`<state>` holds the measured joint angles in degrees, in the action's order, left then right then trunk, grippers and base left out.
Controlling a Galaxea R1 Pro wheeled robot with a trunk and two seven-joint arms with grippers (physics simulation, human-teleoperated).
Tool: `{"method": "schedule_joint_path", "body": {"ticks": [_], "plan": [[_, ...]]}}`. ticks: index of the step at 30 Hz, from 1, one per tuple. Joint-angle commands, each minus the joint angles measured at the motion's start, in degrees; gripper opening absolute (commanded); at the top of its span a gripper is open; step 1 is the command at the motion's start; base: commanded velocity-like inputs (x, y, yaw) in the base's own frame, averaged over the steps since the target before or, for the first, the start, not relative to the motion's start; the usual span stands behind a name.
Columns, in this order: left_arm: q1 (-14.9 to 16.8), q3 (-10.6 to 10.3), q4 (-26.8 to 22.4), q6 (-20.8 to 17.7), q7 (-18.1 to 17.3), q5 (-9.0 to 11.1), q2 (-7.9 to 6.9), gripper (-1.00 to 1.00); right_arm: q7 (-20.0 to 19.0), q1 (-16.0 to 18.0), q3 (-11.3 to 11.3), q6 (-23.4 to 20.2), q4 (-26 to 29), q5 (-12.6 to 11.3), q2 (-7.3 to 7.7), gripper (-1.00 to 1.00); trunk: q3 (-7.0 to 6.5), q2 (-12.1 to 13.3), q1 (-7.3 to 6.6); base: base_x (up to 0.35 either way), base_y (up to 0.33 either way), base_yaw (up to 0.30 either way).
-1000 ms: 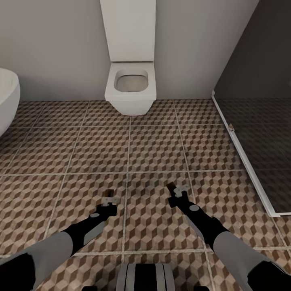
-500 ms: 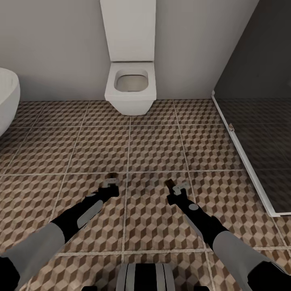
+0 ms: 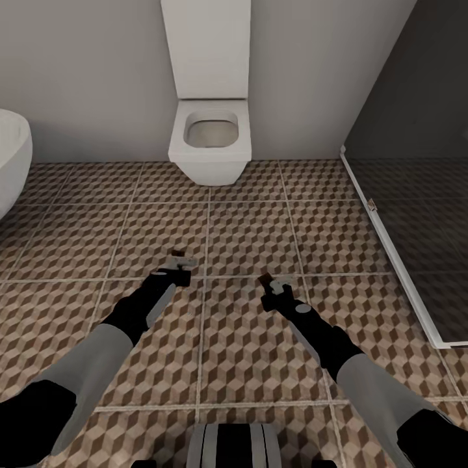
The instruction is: Take the four mousetraps from the cabinet in the bathroom and place them on the bathroom floor. Make sure all four end up on the same floor surface, and ensure that at least two of them are either under or directly next to the same bathroom sink.
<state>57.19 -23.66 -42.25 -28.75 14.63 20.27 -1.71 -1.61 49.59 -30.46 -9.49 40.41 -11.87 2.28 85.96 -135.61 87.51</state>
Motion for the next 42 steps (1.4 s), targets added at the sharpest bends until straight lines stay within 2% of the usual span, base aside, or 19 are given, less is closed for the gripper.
{"method": "schedule_joint_path", "body": {"ticks": [1,2,5,8,12,17,22,36,38,42], "plan": [[0.2,-0.2,1.5,1.4,0.5,0.2,0.03,-1.00,-0.1,0.2,-0.2,-0.3,0.1,-0.7,0.03,-1.00,0.03,0.0,-0.01,0.000,0.000,0.000],[0.2,-0.2,2.5,2.5,0.4,0.1,0.07,-1.00,-0.2,0.2,-0.2,-0.2,0.1,-0.7,0.03,-1.00,0.03,0.0,-0.01,0.000,0.000,0.000],[0.3,-0.1,8.9,10.7,0.0,-0.2,0.28,-1.00,-0.3,0.4,-0.2,0.7,0.0,-0.7,0.01,-1.00,0.03,0.0,-0.01,0.000,0.000,0.000],[0.4,-0.3,13.4,16.0,-0.2,-0.3,0.85,-1.00,-0.4,0.4,-0.2,2.0,-0.1,-0.9,0.01,-1.00,0.03,0.0,-0.01,0.000,0.000,0.000],[0.4,-0.5,18.1,21.8,-1.4,-0.3,0.98,-1.00,-0.4,0.4,-0.3,4.9,-1.3,-1.0,-0.15,-1.00,0.03,0.0,-0.01,0.000,0.000,0.000],[0.4,-0.6,25.8,28.2,-5.2,-0.2,1.00,-1.00,-0.4,0.4,-0.4,10.1,-5.1,-1.3,-0.83,-1.00,0.03,0.0,-0.01,0.000,0.000,0.000],[0.3,-0.6,28.0,29.5,-7.1,-0.2,1.18,-1.00,-0.4,0.4,-0.3,11.6,-6.1,-1.3,-1.02,-1.00,0.03,0.0,-0.01,0.000,0.000,0.000],[0.2,-0.6,29.3,29.6,-7.3,-0.2,1.46,-1.00,-0.1,0.4,-0.4,11.9,-5.8,-1.4,-0.74,-1.00,0.09,0.0,-0.01,0.000,0.000,0.000],[0.2,-0.6,29.3,29.6,-7.2,-0.2,1.45,-1.00,-0.1,0.4,-0.3,11.9,-5.8,-1.4,-0.77,-1.00,0.20,0.0,-0.01,0.000,0.000,0.000],[0.2,-0.6,29.3,29.6,-7.2,-0.2,1.48,-1.00,-0.1,0.4,-0.3,11.9,-5.8,-1.4,-0.73,-1.00,1.23,-1.6,0.87,0.000,0.000,0.000]]}}
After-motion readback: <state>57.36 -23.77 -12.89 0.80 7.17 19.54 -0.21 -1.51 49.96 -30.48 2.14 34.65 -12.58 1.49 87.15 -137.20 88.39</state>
